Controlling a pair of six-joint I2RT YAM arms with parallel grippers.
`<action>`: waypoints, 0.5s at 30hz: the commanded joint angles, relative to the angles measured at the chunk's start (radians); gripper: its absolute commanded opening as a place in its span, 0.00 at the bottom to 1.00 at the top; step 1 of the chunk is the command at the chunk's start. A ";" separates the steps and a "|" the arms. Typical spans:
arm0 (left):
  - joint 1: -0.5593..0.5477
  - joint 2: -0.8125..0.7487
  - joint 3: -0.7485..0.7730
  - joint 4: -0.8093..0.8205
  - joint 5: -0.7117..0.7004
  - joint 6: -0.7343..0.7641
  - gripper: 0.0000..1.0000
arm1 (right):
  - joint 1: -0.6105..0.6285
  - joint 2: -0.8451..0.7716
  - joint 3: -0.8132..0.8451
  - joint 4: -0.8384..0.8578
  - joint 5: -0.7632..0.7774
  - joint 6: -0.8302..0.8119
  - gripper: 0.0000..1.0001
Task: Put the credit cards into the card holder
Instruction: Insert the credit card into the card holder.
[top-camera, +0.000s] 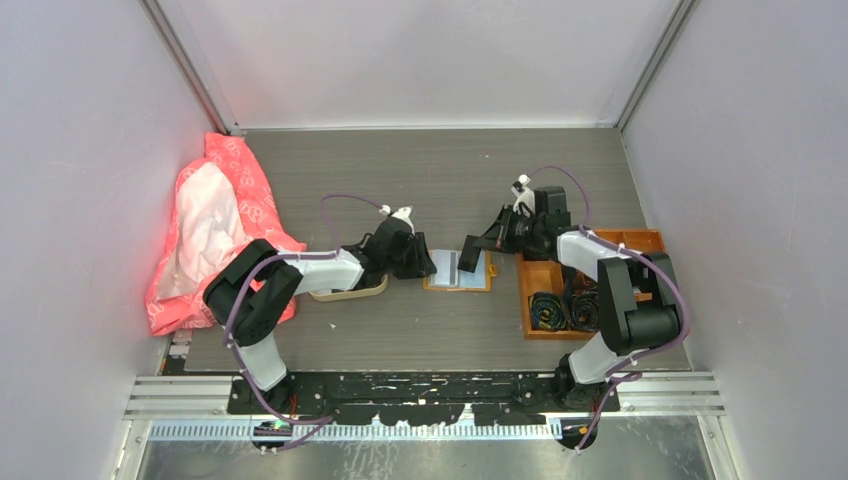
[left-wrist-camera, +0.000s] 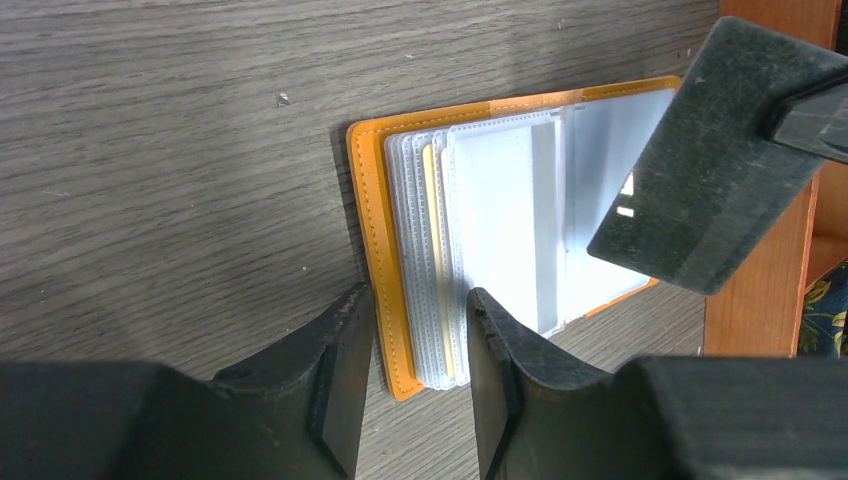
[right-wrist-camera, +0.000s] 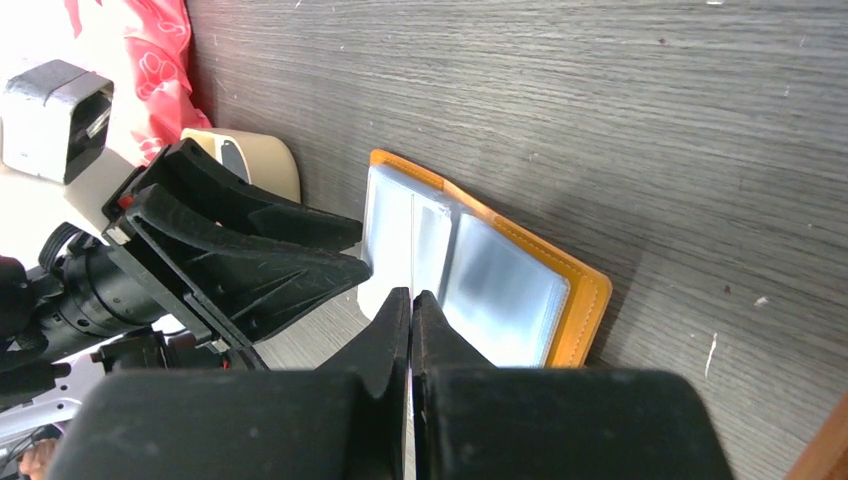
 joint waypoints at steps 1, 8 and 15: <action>-0.003 -0.003 -0.026 -0.101 -0.004 0.024 0.40 | 0.005 0.032 0.015 0.064 -0.012 0.021 0.01; -0.002 -0.003 -0.026 -0.103 -0.003 0.023 0.40 | 0.009 0.054 0.031 0.019 0.018 -0.009 0.01; -0.002 -0.002 -0.023 -0.103 0.003 0.023 0.40 | 0.012 0.074 0.032 0.019 0.007 -0.009 0.01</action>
